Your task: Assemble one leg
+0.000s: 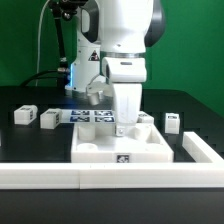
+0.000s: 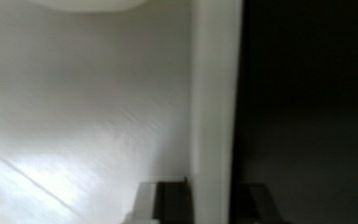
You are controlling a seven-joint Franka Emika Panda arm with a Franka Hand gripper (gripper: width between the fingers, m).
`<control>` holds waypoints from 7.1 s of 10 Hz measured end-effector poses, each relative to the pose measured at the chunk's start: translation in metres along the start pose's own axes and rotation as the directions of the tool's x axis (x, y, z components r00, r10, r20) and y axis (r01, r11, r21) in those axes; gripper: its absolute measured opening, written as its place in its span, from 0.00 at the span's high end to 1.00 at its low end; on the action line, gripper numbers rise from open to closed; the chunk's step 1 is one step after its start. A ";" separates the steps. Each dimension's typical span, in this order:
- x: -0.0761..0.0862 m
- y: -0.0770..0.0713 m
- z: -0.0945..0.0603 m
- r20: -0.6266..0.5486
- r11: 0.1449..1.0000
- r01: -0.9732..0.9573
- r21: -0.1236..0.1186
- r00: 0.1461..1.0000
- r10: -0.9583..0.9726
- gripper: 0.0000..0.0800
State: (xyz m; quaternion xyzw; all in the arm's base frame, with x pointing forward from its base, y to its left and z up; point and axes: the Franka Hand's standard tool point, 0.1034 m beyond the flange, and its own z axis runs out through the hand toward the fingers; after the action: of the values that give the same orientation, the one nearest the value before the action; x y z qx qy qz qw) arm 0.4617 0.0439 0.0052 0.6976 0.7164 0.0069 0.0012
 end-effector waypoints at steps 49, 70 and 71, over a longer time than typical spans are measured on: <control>0.103 -0.024 -0.032 -0.024 -0.397 -0.909 0.128 -0.403 0.915 0.19; 0.109 -0.043 -0.006 0.792 -0.303 -0.950 0.073 -0.129 0.597 0.19; 0.111 -0.046 -0.004 0.793 -0.299 -0.951 0.073 -0.126 0.596 0.19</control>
Offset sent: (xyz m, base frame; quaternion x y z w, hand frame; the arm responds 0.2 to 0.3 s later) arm 0.0298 0.0256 -0.0081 -0.0119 0.0048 -0.0071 0.9999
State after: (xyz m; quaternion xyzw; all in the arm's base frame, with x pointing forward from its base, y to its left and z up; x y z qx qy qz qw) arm 0.4131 0.1532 0.0098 0.8912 -0.1056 -0.4300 -0.0983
